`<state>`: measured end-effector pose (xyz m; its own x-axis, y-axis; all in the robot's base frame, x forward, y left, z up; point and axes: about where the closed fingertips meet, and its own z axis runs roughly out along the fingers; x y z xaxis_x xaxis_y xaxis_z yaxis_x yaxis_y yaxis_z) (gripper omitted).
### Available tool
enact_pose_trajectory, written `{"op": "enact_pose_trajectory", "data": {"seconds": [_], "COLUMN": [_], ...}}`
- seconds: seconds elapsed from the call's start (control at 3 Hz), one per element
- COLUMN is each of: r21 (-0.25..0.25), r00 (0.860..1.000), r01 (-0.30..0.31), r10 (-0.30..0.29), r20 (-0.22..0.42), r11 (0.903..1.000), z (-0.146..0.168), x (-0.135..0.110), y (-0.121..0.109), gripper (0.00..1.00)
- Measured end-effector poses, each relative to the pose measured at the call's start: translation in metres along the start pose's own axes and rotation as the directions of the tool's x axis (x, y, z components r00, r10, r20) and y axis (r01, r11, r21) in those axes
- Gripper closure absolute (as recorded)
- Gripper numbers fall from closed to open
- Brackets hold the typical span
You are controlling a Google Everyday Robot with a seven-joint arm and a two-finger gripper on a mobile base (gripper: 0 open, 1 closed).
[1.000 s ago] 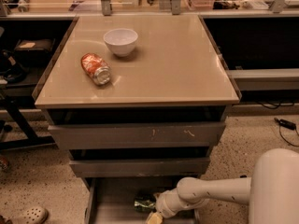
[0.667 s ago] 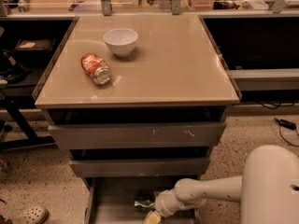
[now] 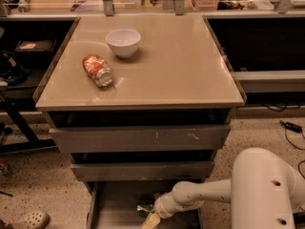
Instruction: Pick green can from bottom drawer and place on counter
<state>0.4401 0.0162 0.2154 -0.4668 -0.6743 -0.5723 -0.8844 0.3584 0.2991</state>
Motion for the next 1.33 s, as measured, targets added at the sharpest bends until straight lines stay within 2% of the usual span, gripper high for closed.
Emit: {"op": "enact_pose_trajectory", "data": {"seconds": [1.33], "r21": [-0.005], "r00": [0.999], "r01": [0.031], "r10": [-0.031], "r20": [0.020], "r11": [0.9995], "z": [0.048], "x": [0.019], "y": [-0.041], "gripper": [0.00]}}
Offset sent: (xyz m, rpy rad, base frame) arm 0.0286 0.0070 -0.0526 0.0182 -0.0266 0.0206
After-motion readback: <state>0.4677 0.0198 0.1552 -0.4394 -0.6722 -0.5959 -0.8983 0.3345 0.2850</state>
